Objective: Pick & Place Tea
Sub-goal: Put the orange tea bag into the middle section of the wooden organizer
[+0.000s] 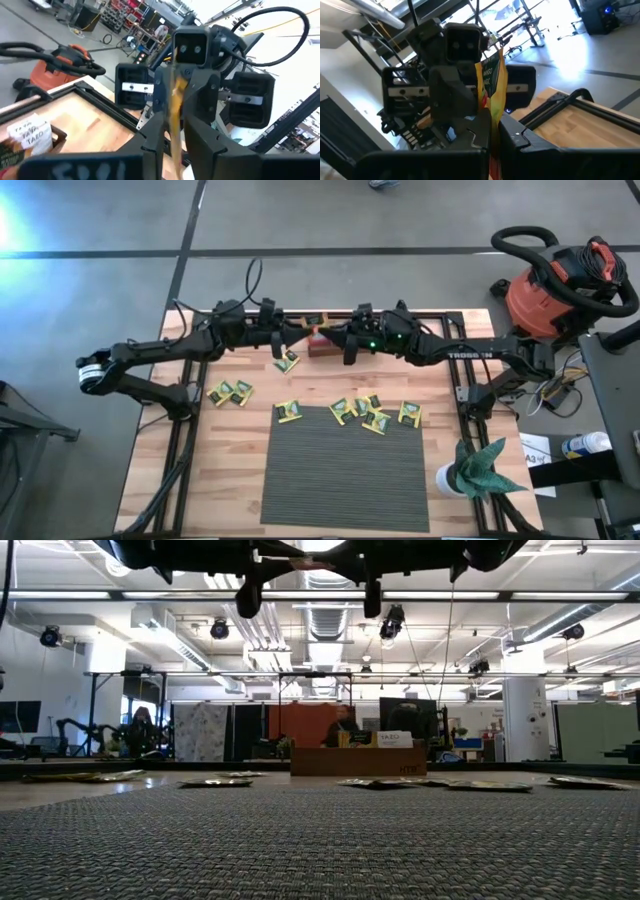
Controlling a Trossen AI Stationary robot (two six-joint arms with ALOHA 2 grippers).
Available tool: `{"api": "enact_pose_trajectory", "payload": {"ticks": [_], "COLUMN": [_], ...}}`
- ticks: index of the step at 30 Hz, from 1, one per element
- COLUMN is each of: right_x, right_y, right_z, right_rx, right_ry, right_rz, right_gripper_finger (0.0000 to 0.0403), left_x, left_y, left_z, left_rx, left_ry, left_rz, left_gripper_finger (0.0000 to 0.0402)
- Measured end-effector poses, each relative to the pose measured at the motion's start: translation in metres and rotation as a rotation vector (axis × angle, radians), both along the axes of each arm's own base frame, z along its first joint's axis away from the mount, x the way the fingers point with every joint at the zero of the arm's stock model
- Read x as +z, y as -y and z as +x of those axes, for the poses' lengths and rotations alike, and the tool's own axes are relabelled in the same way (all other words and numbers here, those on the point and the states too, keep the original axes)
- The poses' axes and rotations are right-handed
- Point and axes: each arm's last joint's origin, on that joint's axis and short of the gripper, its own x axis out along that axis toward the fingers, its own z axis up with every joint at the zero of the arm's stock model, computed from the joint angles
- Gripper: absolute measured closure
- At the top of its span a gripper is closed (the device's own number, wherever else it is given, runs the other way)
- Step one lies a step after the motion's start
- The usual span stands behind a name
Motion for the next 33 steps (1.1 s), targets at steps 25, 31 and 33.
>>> {"api": "enact_pose_trajectory", "payload": {"ticks": [25, 31, 33], "right_x": [0.009, 0.036, 0.042], "right_y": [0.009, 0.019, 0.022], "right_z": [-0.006, -0.013, -0.011], "right_rx": [0.036, 0.116, 0.169], "right_ry": [-0.487, -0.729, -0.765], "right_rz": [-0.271, -0.425, -0.457], "right_gripper_finger": [0.0293, 0.0276, 0.0278], "left_x": [-0.025, -0.041, -0.047], "left_y": [0.002, 0.007, 0.006], "left_z": [0.002, 0.017, 0.022], "left_rx": [-0.021, -0.052, -0.035], "left_ry": [-0.242, -0.307, -0.337], "left_rz": [0.132, 0.207, 0.221], "left_gripper_finger": [0.0401, 0.0401, 0.0401]}}
